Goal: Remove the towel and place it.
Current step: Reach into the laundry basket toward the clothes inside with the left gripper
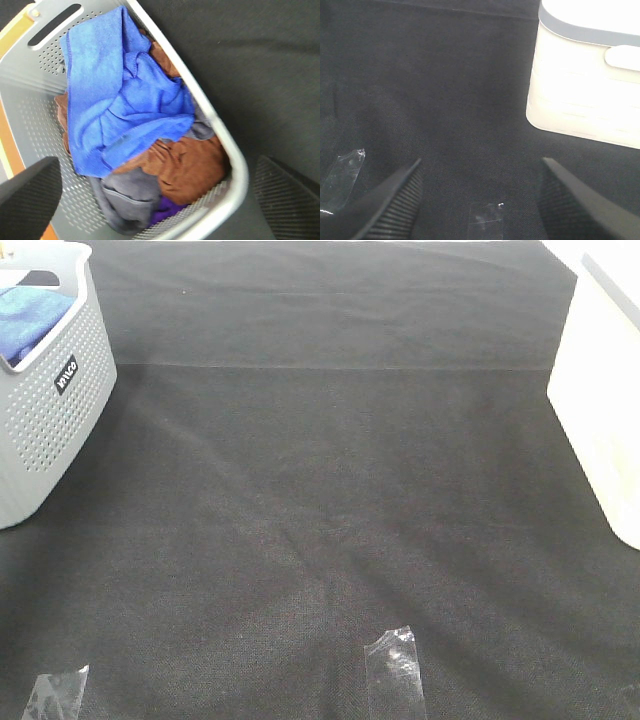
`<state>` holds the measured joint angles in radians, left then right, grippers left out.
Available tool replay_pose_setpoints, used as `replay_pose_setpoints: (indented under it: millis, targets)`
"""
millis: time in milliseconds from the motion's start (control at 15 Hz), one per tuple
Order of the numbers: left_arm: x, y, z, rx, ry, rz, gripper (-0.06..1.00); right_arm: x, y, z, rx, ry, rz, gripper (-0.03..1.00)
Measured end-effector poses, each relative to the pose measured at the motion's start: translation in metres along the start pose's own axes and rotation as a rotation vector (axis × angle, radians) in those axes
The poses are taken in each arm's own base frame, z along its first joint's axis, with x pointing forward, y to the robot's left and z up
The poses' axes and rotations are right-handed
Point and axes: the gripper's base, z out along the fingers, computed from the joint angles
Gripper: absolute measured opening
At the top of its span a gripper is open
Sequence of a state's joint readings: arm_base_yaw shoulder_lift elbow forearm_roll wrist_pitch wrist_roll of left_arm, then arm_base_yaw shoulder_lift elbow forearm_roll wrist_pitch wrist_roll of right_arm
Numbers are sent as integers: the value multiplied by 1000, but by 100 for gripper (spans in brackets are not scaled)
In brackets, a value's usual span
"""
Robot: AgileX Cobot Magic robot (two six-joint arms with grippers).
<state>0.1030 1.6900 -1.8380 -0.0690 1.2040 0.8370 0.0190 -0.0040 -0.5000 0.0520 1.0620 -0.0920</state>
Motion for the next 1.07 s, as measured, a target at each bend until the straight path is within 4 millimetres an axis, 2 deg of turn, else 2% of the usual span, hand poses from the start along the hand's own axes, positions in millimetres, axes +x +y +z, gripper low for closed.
replay_pose_setpoints:
  millis: [200, 333, 400, 533, 600, 933, 1067]
  targets:
    - [4, 21, 51, -36, 174, 204, 99, 0, 0, 0, 0, 0, 0, 66]
    - [12, 27, 85, 2, 259, 301, 99, 0, 0, 0, 0, 0, 0, 66]
    - [19, 26, 116, 60, 303, 343, 99, 0, 0, 0, 0, 0, 0, 66]
    - [26, 25, 147, 113, 334, 380, 98, 0, 0, 0, 0, 0, 0, 66]
    - [26, 25, 147, 113, 334, 380, 98, 0, 0, 0, 0, 0, 0, 66]
    - [33, 25, 193, 104, 346, 463, 98, 0, 0, 0, 0, 0, 0, 66]
    - [35, 25, 197, 104, 351, 473, 98, 0, 0, 0, 0, 0, 0, 66]
